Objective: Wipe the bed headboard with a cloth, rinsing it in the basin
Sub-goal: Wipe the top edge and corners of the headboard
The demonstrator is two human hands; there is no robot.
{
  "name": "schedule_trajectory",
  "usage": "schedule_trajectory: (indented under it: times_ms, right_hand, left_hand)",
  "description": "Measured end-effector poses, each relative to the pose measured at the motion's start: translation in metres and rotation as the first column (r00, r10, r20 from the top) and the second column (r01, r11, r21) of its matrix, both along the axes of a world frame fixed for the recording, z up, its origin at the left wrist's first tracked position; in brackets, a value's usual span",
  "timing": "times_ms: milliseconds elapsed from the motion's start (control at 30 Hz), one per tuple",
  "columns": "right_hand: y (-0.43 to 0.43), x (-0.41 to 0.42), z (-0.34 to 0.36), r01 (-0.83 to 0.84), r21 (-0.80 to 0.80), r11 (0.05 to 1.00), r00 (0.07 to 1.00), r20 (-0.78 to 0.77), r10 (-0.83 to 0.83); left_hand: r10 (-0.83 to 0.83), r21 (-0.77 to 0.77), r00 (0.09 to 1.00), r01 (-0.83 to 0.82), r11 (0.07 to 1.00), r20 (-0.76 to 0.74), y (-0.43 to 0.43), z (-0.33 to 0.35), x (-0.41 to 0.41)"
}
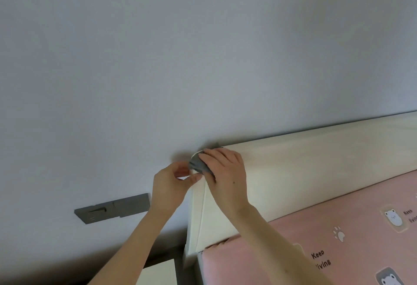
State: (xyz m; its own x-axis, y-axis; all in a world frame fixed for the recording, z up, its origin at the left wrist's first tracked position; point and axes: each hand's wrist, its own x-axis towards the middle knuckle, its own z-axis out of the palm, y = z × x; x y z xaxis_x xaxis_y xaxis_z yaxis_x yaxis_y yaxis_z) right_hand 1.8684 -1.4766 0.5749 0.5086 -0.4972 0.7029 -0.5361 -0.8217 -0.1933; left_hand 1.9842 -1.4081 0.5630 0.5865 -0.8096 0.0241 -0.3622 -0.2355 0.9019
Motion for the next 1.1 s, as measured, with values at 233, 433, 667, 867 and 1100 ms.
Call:
schedule_trajectory:
  times_ms: [233, 433, 667, 867, 1100]
  right_hand:
    - [-0.006, 0.002, -0.008, -0.116, -0.047, 0.992, 0.96, -0.261, 0.1]
    - [-0.016, -0.004, -0.009, -0.142, -0.008, 0.99, 0.965, -0.222, 0.137]
    - [-0.089, -0.093, -0.002, 0.159, 0.091, 0.983, 0.971, -0.197, -0.138]
    - [-0.028, -0.019, -0.005, 0.02, 0.127, 0.992, 0.99, -0.141, -0.002]
    - [-0.067, -0.051, -0.009, -0.119, -0.03, 0.992, 0.965, -0.239, 0.109]
  left_hand:
    - [-0.021, -0.039, 0.991, 0.027, 0.999, 0.129, -0.001, -0.003, 0.005]
    - [-0.038, -0.02, 0.999, 0.039, 0.999, 0.036, -0.001, -0.001, 0.006]
    - [-0.039, 0.026, 0.997, 0.04, 0.999, -0.07, -0.002, 0.005, 0.008]
    - [-0.024, 0.023, 0.998, 0.025, 0.999, -0.055, -0.002, 0.006, 0.004]
    - [-0.015, 0.085, 1.0, 0.013, 0.996, 0.017, -0.001, 0.013, -0.002]
